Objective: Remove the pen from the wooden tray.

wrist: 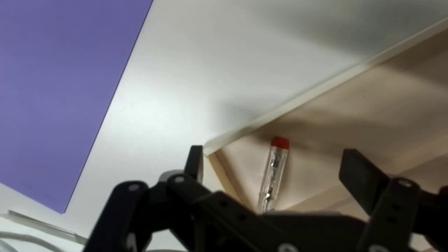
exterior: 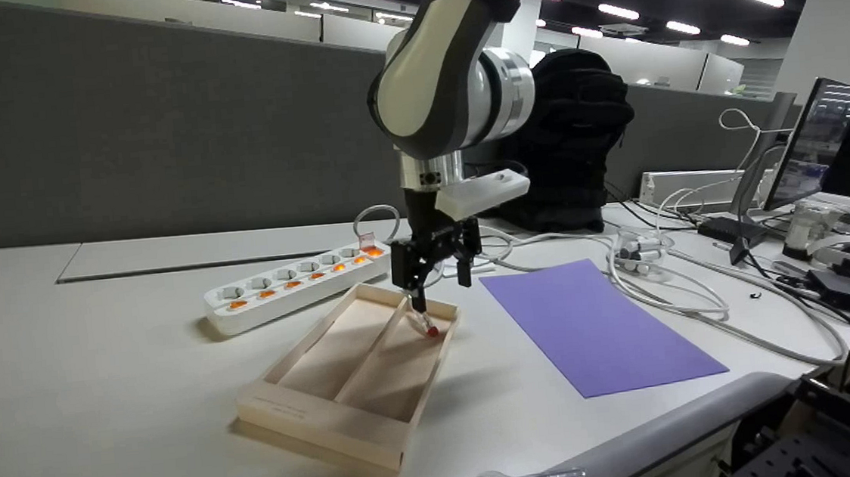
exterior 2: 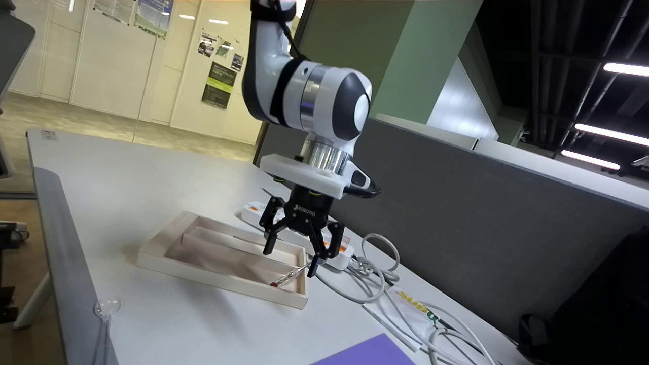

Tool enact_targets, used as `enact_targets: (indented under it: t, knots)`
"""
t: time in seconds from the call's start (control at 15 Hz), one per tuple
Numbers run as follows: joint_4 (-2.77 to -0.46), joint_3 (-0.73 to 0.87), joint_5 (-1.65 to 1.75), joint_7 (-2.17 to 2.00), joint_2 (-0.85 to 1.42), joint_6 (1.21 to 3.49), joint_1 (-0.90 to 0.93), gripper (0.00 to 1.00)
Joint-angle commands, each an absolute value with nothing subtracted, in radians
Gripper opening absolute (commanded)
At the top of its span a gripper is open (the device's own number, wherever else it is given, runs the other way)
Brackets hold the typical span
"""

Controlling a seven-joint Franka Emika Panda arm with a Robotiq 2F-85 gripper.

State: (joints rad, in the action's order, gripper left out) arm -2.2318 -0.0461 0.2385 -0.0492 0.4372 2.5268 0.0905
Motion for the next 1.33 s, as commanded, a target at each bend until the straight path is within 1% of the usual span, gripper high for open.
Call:
enact_targets:
  t: [0.0, 0.53, 0.93, 1.0, 1.07, 1.13, 1.2, 1.27]
  knots:
    - [-2.214, -0.050, 0.228, 0.002, 0.467, 2.579, 0.100, 1.00]
    - [-2.222, -0.056, 0.227, 0.068, 0.507, 2.620, 0.106, 1.00]
    - [-2.226, -0.038, 0.240, 0.058, 0.535, 2.697, 0.120, 1.00]
    - [-2.225, -0.034, 0.239, 0.056, 0.541, 2.706, 0.121, 0.98]
    - [-2.225, -0.036, 0.235, 0.058, 0.547, 2.711, 0.120, 0.74]
    - [-2.225, -0.036, 0.233, 0.060, 0.551, 2.718, 0.119, 0.74]
    - [-2.225, -0.035, 0.232, 0.060, 0.554, 2.724, 0.118, 0.70]
    - [-2.226, -0.037, 0.229, 0.063, 0.555, 2.728, 0.116, 0.61]
